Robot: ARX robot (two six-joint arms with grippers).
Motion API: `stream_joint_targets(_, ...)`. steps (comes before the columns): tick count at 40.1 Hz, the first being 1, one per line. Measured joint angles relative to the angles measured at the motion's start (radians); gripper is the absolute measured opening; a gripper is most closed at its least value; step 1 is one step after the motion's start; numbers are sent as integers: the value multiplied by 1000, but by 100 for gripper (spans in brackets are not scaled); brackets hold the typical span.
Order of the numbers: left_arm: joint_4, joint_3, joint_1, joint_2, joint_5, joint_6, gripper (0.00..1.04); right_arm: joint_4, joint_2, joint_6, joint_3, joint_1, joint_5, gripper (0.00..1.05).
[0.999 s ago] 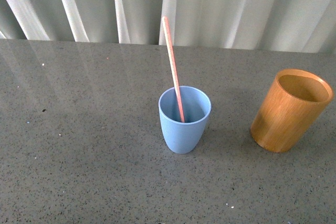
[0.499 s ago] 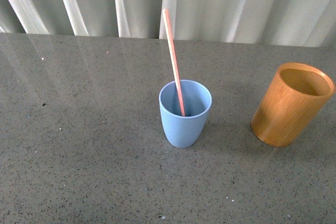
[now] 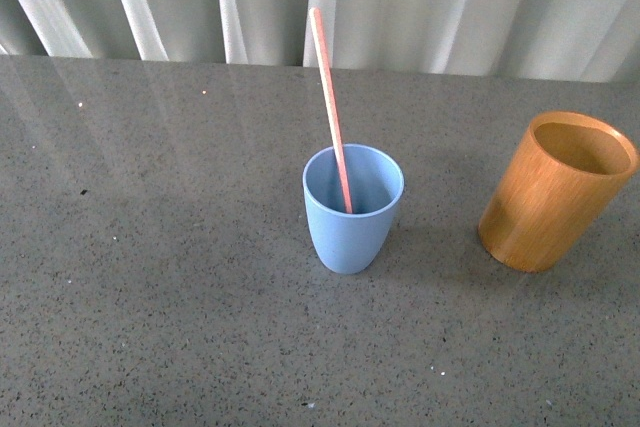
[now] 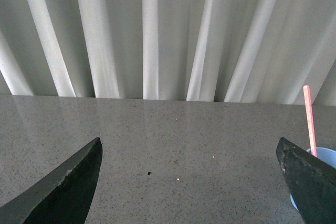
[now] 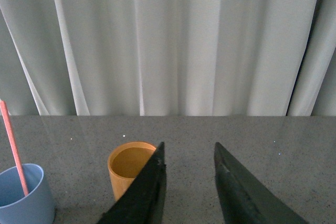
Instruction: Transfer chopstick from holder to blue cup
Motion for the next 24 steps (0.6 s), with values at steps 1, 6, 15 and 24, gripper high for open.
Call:
stream_joint_targets(1, 0, 0, 0, 0, 0, 0, 98, 0, 0, 0, 0, 0, 0, 33)
stream_joint_targets(6, 0, 0, 0, 0, 0, 0, 98, 0, 0, 0, 0, 0, 0, 58)
stream_joint_targets(15, 0, 0, 0, 0, 0, 0, 98, 0, 0, 0, 0, 0, 0, 91)
stream_joint_targets(24, 0, 0, 0, 0, 0, 0, 98, 0, 0, 0, 0, 0, 0, 95)
